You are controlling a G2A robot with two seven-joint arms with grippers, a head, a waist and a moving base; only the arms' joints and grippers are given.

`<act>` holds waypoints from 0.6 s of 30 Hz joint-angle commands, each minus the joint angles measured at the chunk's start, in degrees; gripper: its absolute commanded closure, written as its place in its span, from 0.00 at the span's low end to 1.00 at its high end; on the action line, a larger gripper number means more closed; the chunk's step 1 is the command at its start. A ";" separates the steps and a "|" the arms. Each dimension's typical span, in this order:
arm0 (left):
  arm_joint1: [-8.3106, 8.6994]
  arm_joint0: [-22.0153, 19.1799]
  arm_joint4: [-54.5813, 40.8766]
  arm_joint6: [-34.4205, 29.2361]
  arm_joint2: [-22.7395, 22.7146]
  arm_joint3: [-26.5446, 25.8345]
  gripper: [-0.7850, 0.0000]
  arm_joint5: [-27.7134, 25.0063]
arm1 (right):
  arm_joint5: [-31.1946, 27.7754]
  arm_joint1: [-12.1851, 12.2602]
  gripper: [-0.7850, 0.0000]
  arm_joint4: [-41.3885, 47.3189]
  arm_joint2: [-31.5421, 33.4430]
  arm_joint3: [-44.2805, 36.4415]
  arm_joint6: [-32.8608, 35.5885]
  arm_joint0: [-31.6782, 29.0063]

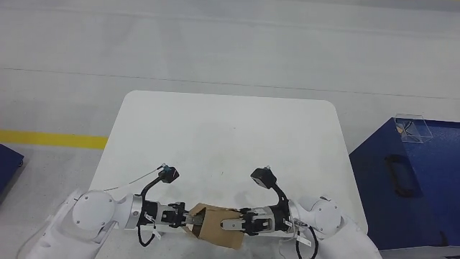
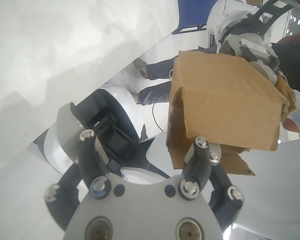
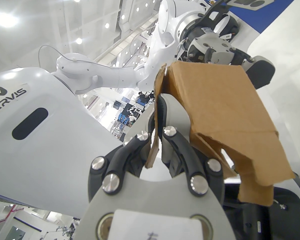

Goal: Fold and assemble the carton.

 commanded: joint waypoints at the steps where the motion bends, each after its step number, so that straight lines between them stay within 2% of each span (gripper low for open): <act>1: 0.01 -0.23 -0.19 0.34 0.26 0.26 0.07 0.13 | -1.89 0.08 1.00 -0.67 0.53 -0.08 -0.80 -0.33; 11: 0.30 -0.22 -2.90 -0.09 0.11 0.27 0.05 -0.49 | -2.13 0.24 1.00 -4.61 0.33 -0.84 -3.36 -0.90; 14: 0.35 -0.27 -2.92 0.18 0.39 0.10 0.09 -0.45 | -2.19 0.14 1.00 -5.41 -0.46 -0.88 -3.90 -0.67; 15: 0.35 -0.35 -2.89 0.33 0.55 0.14 0.13 -0.44 | -2.25 0.12 1.00 -5.51 -0.66 -0.91 -4.09 -0.63; 17: 0.35 -0.55 -2.79 0.48 0.93 0.25 0.41 -0.28 | -2.39 0.11 1.00 -5.74 -0.87 -0.87 -4.36 -0.50; 18: 0.35 -0.67 -2.83 0.54 1.12 0.29 0.51 -0.31 | -2.47 0.12 1.00 -5.75 -0.96 -0.87 -4.44 -0.46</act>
